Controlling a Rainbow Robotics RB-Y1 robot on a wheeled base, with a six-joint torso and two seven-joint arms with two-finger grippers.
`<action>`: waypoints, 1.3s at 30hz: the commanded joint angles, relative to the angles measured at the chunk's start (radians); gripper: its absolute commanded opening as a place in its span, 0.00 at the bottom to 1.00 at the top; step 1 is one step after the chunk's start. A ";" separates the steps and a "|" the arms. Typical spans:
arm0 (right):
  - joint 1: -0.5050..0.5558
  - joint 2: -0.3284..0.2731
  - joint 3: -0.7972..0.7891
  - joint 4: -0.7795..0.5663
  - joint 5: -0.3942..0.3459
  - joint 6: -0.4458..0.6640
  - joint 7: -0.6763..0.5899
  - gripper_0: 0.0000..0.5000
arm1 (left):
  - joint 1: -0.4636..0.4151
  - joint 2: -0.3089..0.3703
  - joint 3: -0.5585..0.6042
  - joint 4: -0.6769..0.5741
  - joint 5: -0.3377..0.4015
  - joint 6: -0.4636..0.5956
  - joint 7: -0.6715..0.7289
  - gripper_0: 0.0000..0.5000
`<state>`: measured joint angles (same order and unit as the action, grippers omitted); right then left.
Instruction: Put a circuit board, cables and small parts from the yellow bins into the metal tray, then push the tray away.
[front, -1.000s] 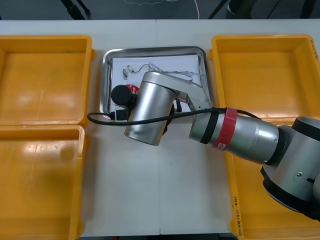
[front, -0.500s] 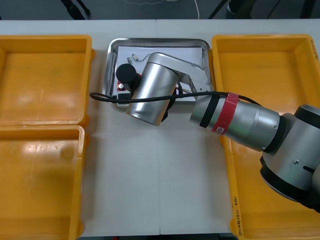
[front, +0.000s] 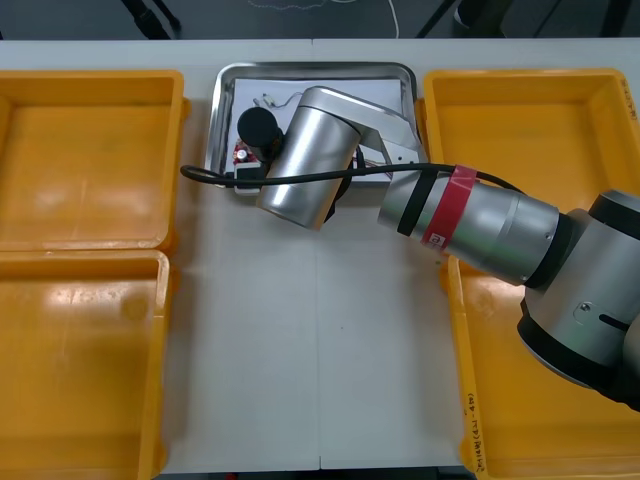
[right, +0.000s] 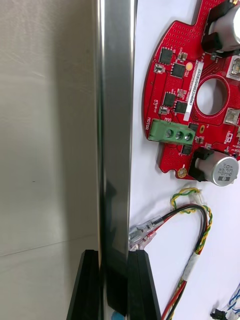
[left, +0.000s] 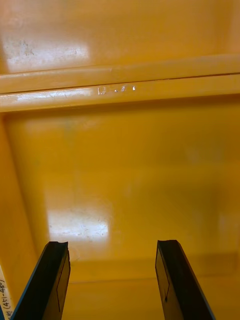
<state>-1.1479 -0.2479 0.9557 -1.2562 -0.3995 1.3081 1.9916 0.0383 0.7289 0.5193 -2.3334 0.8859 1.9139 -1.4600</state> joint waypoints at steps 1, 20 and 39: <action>-0.069 0.022 -0.029 0.023 -0.007 -0.041 0.027 0.00 | 0.029 -0.011 -0.010 -0.015 -0.010 0.006 0.078 1.00; -0.110 0.022 -0.029 0.116 0.004 -0.171 0.016 0.00 | 0.029 -0.011 -0.010 -0.015 -0.010 0.006 0.078 1.00; -0.110 0.022 -0.029 0.179 0.044 -0.286 0.006 0.00 | 0.029 -0.011 -0.010 -0.015 -0.010 0.006 0.078 1.00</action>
<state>-1.1972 -0.2446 0.9556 -1.0745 -0.3702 1.0386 1.9920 0.0383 0.7288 0.5193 -2.3334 0.8859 1.9139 -1.4599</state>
